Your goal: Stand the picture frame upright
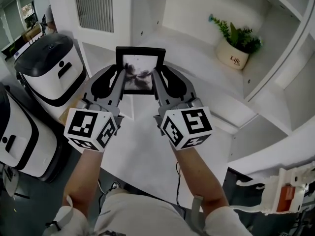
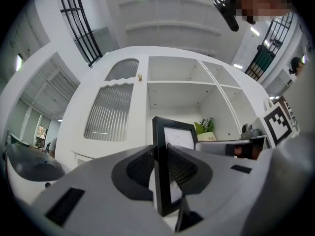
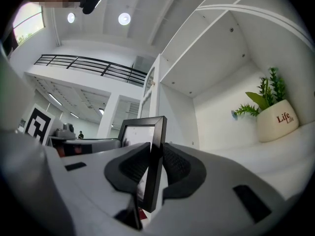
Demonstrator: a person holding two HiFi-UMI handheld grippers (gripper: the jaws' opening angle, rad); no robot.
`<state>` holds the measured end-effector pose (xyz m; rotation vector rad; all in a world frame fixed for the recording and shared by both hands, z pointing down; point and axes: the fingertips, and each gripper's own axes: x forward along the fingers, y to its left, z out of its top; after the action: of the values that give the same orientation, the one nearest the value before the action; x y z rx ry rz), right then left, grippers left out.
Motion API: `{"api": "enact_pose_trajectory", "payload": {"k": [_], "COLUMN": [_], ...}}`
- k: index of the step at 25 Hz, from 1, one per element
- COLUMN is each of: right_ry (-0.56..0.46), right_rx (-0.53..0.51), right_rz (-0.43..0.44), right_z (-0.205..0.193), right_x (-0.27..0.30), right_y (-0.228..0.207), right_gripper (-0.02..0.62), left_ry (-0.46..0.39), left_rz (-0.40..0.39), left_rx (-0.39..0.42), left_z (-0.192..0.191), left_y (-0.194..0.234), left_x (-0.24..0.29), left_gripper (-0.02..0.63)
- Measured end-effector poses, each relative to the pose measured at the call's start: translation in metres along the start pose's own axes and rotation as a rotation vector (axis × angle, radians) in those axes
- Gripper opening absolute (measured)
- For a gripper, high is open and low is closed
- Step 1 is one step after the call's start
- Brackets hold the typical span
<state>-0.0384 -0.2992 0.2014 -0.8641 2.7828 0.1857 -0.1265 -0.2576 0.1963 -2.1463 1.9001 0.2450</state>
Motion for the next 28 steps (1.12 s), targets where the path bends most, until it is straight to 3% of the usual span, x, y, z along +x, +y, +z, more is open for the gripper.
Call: {"api": "enact_pose_trajectory", "payload": {"k": [13, 28], "right_ry": [-0.022, 0.052], "right_rx": [-0.024, -0.041], "right_rz": [0.009, 0.019], "right_z": [0.054, 0.088], "right_x": [0.024, 0.068], "right_y": [-0.013, -0.047], "right_gripper": [0.082, 0.080], "left_ry": [-0.070, -0.081], "left_rz": [0.025, 0.046], "left_rx": [0.016, 0.033], "left_z": [0.048, 0.072], "left_y": [0.005, 0.015], "left_x": [0.021, 0.067], "left_gripper": [0.087, 0.087]}}
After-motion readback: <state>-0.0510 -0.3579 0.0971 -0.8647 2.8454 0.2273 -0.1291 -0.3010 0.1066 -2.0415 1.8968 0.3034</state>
